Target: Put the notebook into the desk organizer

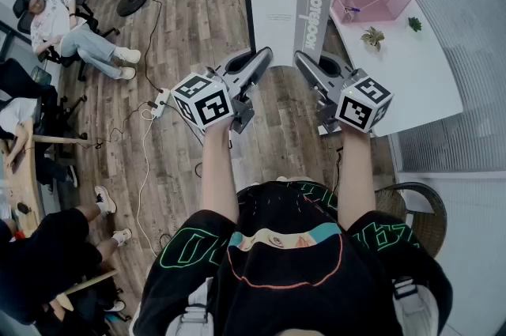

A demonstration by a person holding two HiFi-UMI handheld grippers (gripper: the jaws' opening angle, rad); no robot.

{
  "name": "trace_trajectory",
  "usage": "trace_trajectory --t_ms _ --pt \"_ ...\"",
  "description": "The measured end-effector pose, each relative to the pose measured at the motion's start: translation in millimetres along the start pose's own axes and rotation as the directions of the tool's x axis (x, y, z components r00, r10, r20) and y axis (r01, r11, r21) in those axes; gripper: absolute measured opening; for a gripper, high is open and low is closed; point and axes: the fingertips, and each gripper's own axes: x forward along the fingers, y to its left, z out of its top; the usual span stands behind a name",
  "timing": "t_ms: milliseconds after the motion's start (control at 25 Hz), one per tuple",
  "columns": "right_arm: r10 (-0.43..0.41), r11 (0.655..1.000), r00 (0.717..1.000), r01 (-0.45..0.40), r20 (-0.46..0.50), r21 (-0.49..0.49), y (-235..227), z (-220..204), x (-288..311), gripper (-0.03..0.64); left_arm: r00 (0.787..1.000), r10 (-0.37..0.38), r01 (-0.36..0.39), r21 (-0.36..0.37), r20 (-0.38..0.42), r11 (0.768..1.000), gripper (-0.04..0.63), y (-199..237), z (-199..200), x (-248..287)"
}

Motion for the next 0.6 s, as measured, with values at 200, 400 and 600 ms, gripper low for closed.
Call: trace_trajectory --t_ms 200,400,600 --pt "-0.007 1.000 1.000 0.007 0.003 0.022 -6 1 -4 0.014 1.000 0.010 -0.010 0.010 0.006 1.000 0.006 -5 0 5" --pt "-0.003 1.000 1.000 0.003 0.000 -0.005 -12 7 -5 0.017 0.999 0.035 -0.036 0.025 0.008 0.999 0.006 -7 3 11" --pt "0.012 1.000 1.000 -0.012 -0.012 -0.016 -14 0 -9 0.020 0.998 0.058 -0.058 0.039 0.003 0.998 0.006 -11 -4 11"
